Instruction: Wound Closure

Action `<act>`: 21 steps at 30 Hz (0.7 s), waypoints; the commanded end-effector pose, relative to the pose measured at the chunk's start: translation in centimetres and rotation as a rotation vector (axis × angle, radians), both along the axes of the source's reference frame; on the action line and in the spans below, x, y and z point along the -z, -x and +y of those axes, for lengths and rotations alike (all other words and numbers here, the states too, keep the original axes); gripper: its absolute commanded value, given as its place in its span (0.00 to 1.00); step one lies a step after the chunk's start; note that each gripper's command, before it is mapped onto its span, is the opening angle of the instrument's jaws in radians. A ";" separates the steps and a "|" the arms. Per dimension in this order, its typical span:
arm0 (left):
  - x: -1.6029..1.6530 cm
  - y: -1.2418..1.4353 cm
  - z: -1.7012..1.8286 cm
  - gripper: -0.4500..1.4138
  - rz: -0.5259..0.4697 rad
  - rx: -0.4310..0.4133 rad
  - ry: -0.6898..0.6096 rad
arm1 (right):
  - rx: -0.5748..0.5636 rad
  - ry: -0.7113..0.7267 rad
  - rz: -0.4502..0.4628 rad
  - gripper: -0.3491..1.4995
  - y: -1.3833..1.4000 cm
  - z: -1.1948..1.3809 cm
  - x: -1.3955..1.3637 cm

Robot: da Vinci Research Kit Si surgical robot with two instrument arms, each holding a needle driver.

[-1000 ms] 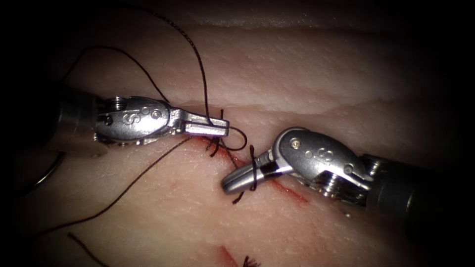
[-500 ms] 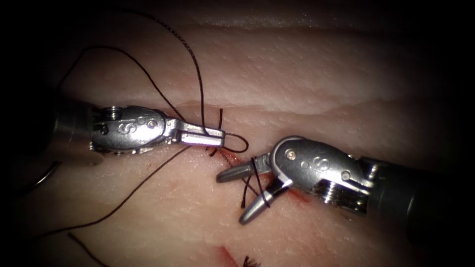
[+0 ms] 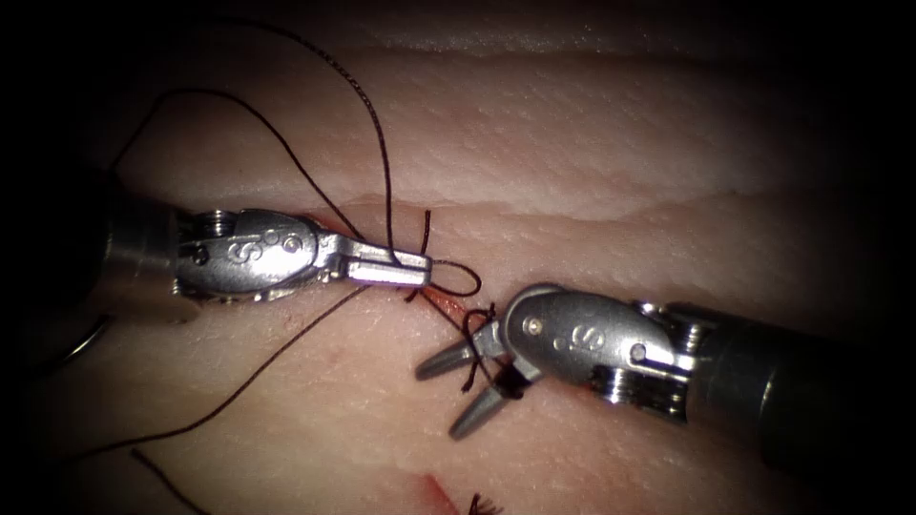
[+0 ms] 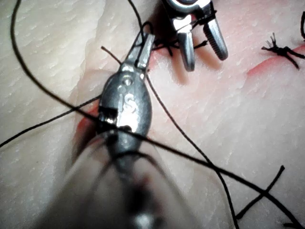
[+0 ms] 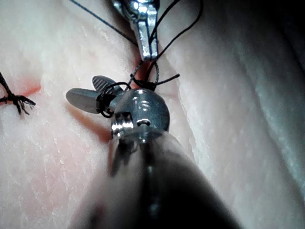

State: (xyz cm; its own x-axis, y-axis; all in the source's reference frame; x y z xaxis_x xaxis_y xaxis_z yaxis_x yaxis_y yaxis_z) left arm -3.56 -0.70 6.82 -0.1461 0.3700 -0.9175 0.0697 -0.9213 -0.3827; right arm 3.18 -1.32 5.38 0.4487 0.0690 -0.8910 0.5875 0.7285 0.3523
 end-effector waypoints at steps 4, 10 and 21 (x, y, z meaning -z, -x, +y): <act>-0.03 0.05 -0.03 0.00 -0.002 -0.002 0.002 | -0.018 0.035 0.014 0.00 -0.10 0.17 -0.05; 0.08 -0.04 -0.21 0.00 -0.010 -0.019 0.001 | -0.017 0.066 -0.007 0.00 -0.01 0.29 -0.06; 0.36 -0.14 -0.61 0.00 -0.010 -0.029 0.001 | -0.091 -0.006 0.070 0.00 0.14 0.48 0.02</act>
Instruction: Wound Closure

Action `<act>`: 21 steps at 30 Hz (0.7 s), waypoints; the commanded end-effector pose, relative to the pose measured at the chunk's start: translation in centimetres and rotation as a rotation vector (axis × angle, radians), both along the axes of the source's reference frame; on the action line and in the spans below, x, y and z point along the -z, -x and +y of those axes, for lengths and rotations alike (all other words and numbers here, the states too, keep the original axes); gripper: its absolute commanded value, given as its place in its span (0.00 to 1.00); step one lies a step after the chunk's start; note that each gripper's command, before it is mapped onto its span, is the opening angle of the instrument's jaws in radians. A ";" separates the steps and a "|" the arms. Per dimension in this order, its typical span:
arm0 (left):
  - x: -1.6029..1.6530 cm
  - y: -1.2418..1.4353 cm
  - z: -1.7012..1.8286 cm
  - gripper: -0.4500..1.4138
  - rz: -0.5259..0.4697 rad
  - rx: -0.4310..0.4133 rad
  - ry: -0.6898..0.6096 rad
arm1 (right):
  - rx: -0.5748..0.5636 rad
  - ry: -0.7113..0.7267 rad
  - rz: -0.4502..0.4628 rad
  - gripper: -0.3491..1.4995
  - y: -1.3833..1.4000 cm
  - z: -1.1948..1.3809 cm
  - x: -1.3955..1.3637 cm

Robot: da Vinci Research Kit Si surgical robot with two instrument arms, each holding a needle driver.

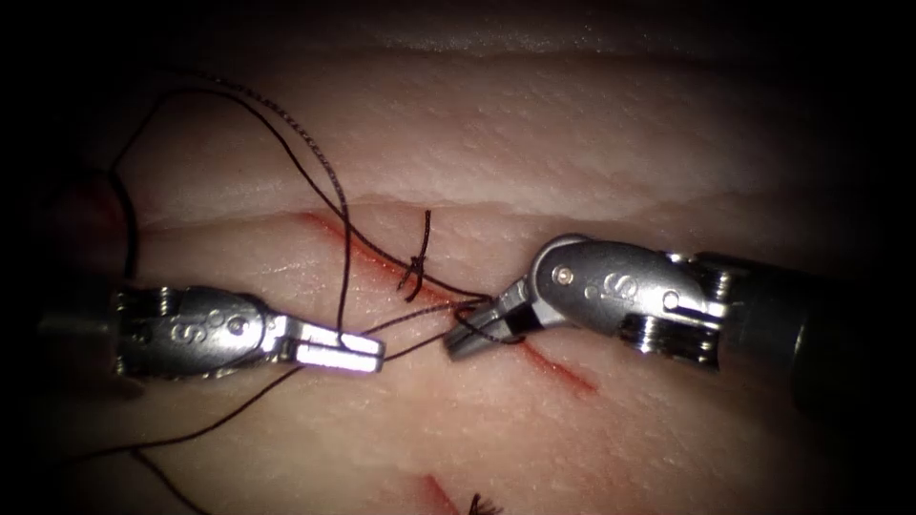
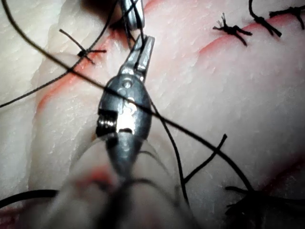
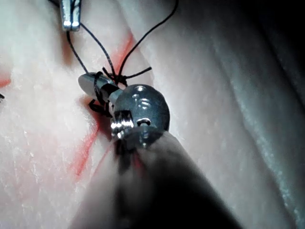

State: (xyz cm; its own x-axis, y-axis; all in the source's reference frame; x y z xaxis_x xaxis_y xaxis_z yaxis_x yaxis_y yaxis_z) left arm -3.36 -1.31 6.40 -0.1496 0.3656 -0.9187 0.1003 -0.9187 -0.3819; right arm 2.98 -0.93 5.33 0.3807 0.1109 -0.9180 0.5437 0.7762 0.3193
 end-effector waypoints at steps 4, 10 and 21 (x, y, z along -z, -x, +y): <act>0.09 0.01 -0.18 0.00 0.015 -0.005 -0.005 | -0.039 -0.028 0.025 0.00 0.00 0.22 -0.03; 0.34 -0.04 -0.47 0.00 0.019 -0.034 0.004 | -0.053 -0.032 0.026 0.00 0.04 0.30 -0.11; 0.91 -0.23 -1.03 0.00 0.008 -0.070 0.022 | -0.059 -0.002 0.014 0.00 0.10 0.32 -0.44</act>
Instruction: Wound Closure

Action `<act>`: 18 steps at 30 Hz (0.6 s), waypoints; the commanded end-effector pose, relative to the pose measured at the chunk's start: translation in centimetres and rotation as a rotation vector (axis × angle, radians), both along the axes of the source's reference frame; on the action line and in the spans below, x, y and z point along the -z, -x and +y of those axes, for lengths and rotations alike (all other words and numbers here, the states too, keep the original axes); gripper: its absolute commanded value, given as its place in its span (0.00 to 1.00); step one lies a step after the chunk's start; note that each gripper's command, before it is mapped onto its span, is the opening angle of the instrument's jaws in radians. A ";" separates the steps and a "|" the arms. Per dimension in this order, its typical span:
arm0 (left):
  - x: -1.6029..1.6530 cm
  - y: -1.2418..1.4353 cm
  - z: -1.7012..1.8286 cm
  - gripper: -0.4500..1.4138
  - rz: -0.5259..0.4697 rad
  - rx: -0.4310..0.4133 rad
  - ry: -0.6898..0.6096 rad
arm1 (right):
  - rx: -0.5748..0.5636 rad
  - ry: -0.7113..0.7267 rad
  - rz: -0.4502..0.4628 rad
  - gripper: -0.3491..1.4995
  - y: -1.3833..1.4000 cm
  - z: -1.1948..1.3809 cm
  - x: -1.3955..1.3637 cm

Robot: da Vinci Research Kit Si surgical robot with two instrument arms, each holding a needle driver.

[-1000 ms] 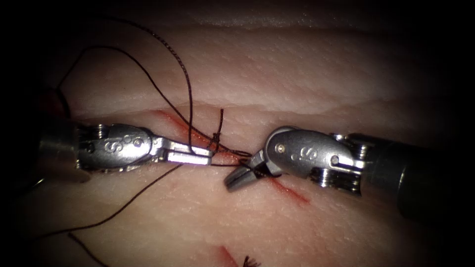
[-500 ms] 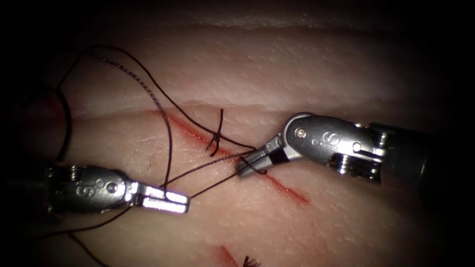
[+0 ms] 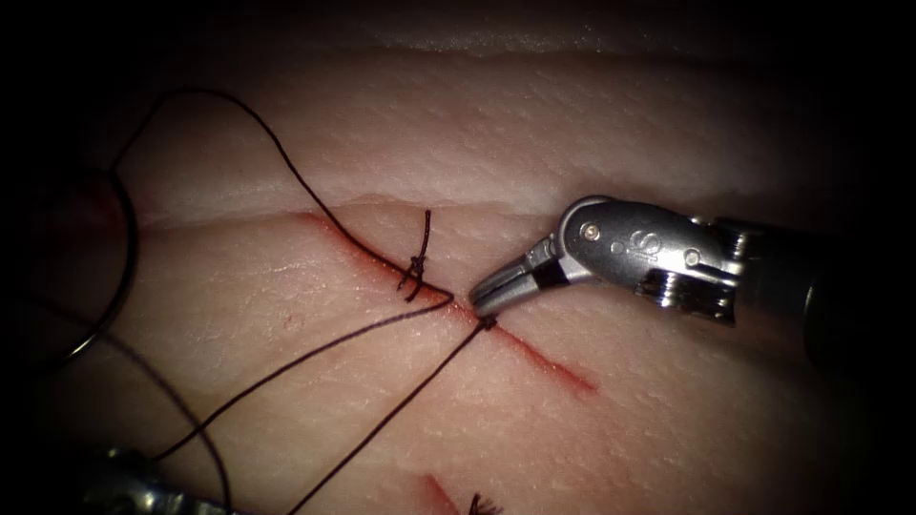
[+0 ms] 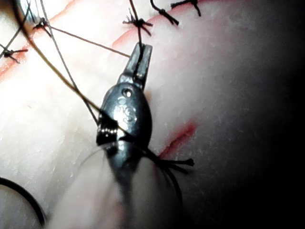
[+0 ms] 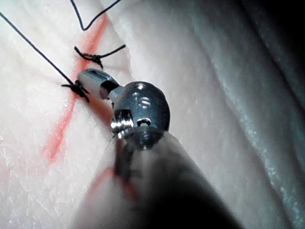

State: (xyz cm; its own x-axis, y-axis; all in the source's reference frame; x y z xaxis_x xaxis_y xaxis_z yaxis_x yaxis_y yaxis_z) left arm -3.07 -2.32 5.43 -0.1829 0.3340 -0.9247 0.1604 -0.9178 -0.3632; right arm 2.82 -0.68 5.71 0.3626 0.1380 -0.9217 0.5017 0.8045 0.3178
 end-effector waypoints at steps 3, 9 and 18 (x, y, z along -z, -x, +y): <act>-0.02 -0.01 -0.15 0.00 -0.003 -0.008 0.005 | -0.003 0.006 -0.001 0.00 -0.05 0.10 -0.10; -0.04 -0.10 -0.44 0.00 0.007 -0.025 0.027 | -0.015 0.012 -0.013 0.00 -0.03 0.18 -0.17; -0.08 -0.17 -0.93 0.00 0.025 -0.040 0.008 | -0.022 0.025 -0.023 0.00 -0.02 0.15 -0.26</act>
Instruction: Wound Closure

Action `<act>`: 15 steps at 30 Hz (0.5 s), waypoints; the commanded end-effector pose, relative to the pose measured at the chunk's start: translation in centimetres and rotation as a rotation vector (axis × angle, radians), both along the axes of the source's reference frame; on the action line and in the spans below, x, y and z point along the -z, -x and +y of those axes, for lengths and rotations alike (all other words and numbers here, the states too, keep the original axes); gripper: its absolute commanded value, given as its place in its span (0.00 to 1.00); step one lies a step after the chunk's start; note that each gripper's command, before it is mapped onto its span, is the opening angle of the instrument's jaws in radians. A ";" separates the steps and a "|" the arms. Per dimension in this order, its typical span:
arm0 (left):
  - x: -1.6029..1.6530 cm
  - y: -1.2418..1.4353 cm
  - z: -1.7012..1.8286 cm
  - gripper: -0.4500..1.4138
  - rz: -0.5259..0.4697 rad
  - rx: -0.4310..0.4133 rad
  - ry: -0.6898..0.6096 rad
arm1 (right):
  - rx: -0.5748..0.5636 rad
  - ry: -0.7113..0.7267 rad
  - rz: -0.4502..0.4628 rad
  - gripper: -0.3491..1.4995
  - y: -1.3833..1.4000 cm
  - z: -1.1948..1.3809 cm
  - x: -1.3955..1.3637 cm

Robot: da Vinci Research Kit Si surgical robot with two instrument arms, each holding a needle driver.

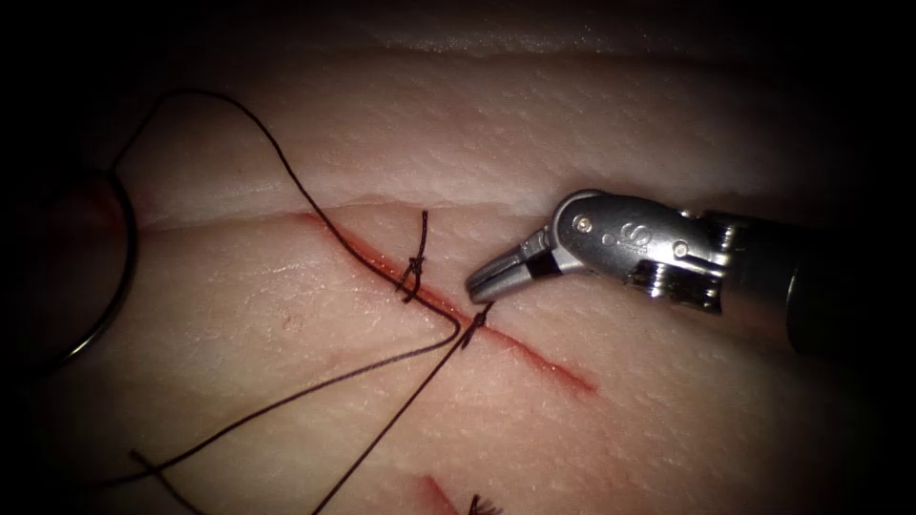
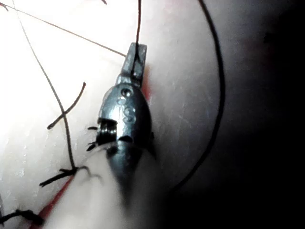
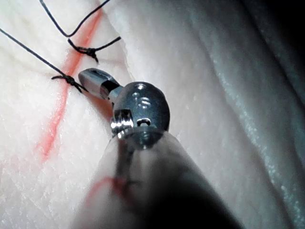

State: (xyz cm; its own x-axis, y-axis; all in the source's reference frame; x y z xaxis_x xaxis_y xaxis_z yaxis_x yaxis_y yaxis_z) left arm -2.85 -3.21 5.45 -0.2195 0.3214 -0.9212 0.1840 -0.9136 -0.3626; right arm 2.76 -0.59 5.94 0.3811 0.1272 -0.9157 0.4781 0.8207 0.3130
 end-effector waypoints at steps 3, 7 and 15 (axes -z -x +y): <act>-0.08 0.05 -0.17 0.00 0.006 -0.008 -0.010 | -0.019 0.012 -0.016 0.00 -0.07 0.10 -0.08; -0.09 0.06 -0.24 0.00 0.002 -0.015 -0.012 | -0.034 0.018 -0.029 0.00 -0.05 0.14 -0.11; -0.13 0.04 -0.27 0.00 0.002 -0.019 -0.013 | -0.045 0.020 -0.043 0.00 -0.02 0.14 -0.15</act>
State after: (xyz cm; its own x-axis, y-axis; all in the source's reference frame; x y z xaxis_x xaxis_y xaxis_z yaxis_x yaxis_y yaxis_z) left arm -2.83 -3.44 5.52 -0.2287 0.3294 -0.9160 0.1987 -0.9054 -0.3752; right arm 2.70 -0.51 6.07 0.4171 0.1289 -0.8997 0.4268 0.8462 0.3190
